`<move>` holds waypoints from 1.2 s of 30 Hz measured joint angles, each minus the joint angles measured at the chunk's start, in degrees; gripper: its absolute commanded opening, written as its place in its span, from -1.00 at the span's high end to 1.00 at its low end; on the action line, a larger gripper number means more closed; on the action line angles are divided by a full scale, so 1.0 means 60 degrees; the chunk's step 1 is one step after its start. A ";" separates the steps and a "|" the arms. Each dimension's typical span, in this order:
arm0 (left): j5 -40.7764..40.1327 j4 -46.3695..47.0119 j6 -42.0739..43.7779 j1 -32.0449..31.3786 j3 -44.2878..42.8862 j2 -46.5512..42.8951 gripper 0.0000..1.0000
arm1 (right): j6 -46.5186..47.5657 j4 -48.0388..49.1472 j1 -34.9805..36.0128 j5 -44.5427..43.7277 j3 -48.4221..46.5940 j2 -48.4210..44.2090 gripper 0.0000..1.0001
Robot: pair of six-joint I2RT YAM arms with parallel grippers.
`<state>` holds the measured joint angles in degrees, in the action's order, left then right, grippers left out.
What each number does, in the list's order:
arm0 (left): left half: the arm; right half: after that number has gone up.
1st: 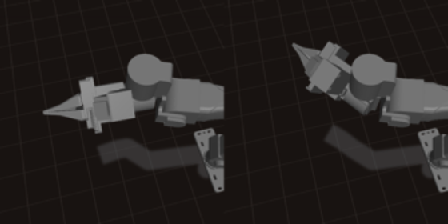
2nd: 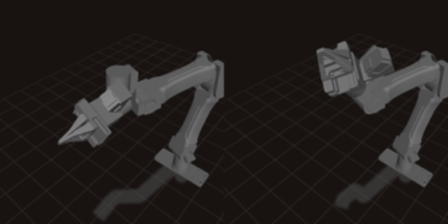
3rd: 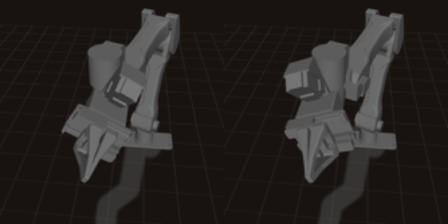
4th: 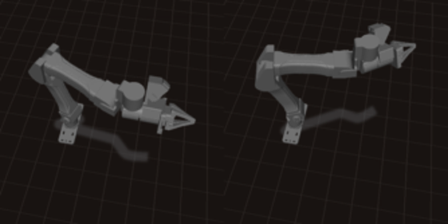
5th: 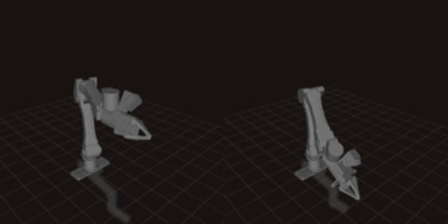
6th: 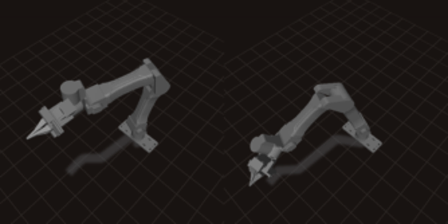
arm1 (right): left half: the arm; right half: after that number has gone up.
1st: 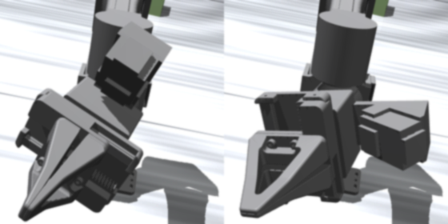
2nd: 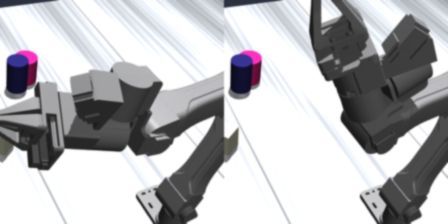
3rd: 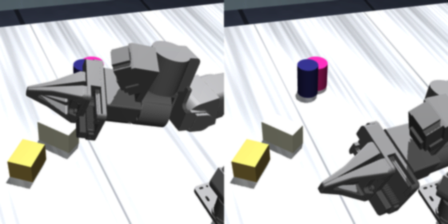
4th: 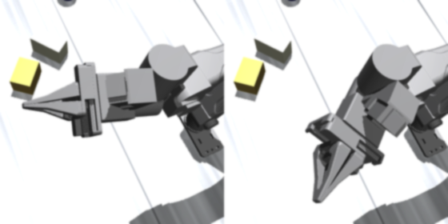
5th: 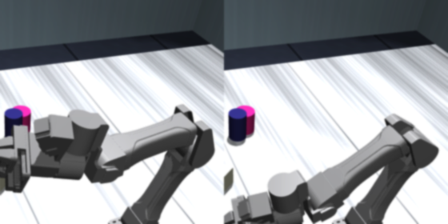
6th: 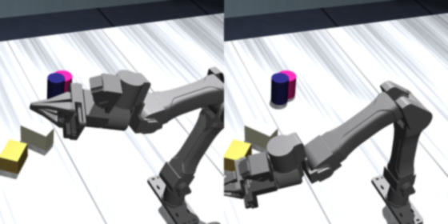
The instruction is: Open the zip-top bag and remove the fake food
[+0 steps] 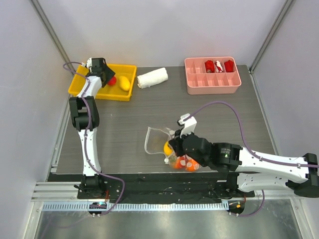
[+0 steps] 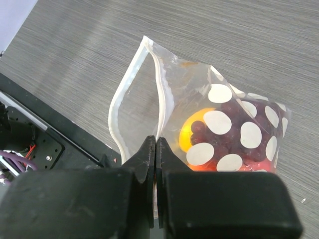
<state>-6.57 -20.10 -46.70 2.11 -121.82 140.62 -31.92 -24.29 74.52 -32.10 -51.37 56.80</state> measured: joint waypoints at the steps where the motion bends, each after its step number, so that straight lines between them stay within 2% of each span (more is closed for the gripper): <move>1: 0.0087 -0.0076 0.0033 0.0036 0.0058 -0.0026 -0.74 | -0.0011 -0.0015 0.0000 0.0011 0.0000 -0.0033 0.97; 2: 0.0146 -0.0171 0.0040 0.0055 0.0178 -0.0091 -0.99 | -0.0018 -0.0029 0.0000 0.0015 0.0000 -0.0058 0.97; 7: 0.0280 -0.1249 0.0124 0.0106 0.0783 -0.0889 -0.99 | -0.0018 -0.0058 0.0000 0.0015 0.0000 -0.0091 0.97; 9: 0.0291 -0.1701 0.0135 0.0102 0.1089 -0.1588 -0.90 | -0.0018 -0.0087 0.0000 0.0015 0.0000 -0.0091 0.97; 10: 0.0306 -0.1639 0.0127 0.0091 0.1705 -0.2255 -0.83 | -0.0015 -0.0102 0.0000 0.0015 0.0000 -0.0091 0.97; 11: 0.0313 -0.1311 0.0102 0.0047 0.2885 -0.3330 -0.59 | -0.0011 -0.0109 0.0000 0.0011 0.0000 -0.0091 0.97; 14: 0.0608 -0.0430 -0.0222 -0.0095 0.6196 -0.6641 -0.27 | 0.0004 -0.0102 0.0000 0.0011 0.0000 -0.0091 0.97; 17: 0.1180 0.0423 -0.0561 -0.0667 0.8754 -0.9734 -0.09 | 0.0022 -0.0102 0.0000 0.0011 0.0000 -0.0087 0.97; 19: 0.1534 0.1406 -0.0790 -0.1654 1.0204 -1.1391 -0.01 | 0.0029 -0.0095 -0.0004 0.0029 -0.0004 -0.0084 0.97; 20: 0.1683 0.1905 -0.0889 -0.2473 1.0936 -1.2091 0.07 | 0.0029 -0.0098 -0.0004 0.0040 -0.0007 -0.0084 0.98; 24: 0.1872 0.2601 -0.1264 -0.5282 1.2859 -1.3256 0.21 | 0.0055 -0.0029 -0.0004 0.0117 -0.0029 -0.0022 0.97; 26: 0.1807 0.2637 -0.1519 -0.6138 1.3733 -1.3693 0.21 | 0.0058 -0.0004 -0.0004 0.0149 -0.0033 0.0000 0.97; 30: 0.1395 0.2561 -0.2146 -0.7213 1.4910 -1.4600 0.27 | 0.0058 0.0055 -0.0004 0.0200 -0.0036 0.0033 0.97; 36: 0.0780 0.2896 -0.2754 -0.8648 1.5008 -1.4593 0.49 | 0.0051 0.0127 -0.0004 0.0244 -0.0036 0.0058 0.97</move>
<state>-1.89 -2.72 -63.22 -49.78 -31.77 53.06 -31.62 -23.53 74.50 -30.63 -51.59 57.14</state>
